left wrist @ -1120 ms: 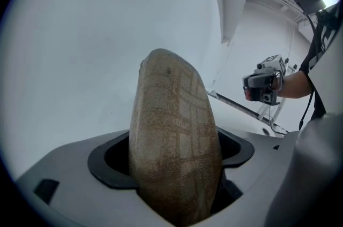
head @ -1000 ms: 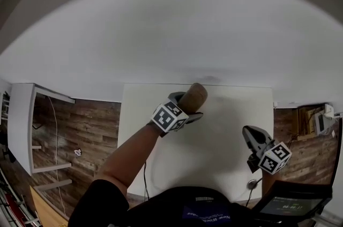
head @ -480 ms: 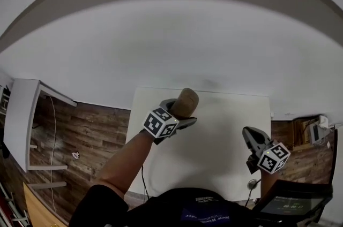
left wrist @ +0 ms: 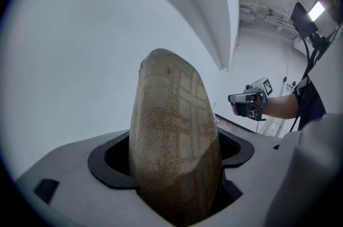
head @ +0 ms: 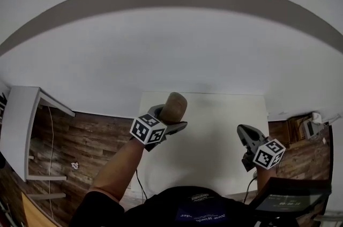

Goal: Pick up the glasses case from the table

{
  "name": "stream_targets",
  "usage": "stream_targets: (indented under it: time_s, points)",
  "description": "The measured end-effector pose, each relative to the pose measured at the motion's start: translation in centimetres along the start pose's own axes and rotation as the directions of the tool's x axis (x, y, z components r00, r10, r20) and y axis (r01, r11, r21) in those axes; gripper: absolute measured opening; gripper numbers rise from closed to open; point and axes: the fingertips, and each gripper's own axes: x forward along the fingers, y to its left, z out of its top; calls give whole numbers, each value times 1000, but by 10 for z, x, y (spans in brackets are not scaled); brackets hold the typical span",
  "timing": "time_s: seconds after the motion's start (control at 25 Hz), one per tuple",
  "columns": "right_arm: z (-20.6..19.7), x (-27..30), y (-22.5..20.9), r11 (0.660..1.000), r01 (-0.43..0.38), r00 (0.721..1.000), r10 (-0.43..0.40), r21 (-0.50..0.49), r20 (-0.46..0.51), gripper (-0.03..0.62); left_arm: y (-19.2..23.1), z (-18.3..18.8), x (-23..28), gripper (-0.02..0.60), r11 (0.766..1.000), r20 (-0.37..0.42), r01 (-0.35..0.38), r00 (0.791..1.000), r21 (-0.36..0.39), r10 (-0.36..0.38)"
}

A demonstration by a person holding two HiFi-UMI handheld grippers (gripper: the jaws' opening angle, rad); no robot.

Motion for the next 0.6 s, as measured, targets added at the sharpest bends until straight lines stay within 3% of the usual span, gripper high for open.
stream_targets:
  time_s: [0.32, 0.6]
  points:
    - [7, -12, 42, 1000, -1, 999, 0, 17, 45, -11, -22, -1, -65, 443, 1000, 47, -6, 999, -4, 7]
    - [17, -66, 52, 999, -37, 997, 37, -3, 64, -11, -77, 1, -106, 443, 996, 128, -64, 989, -67, 72]
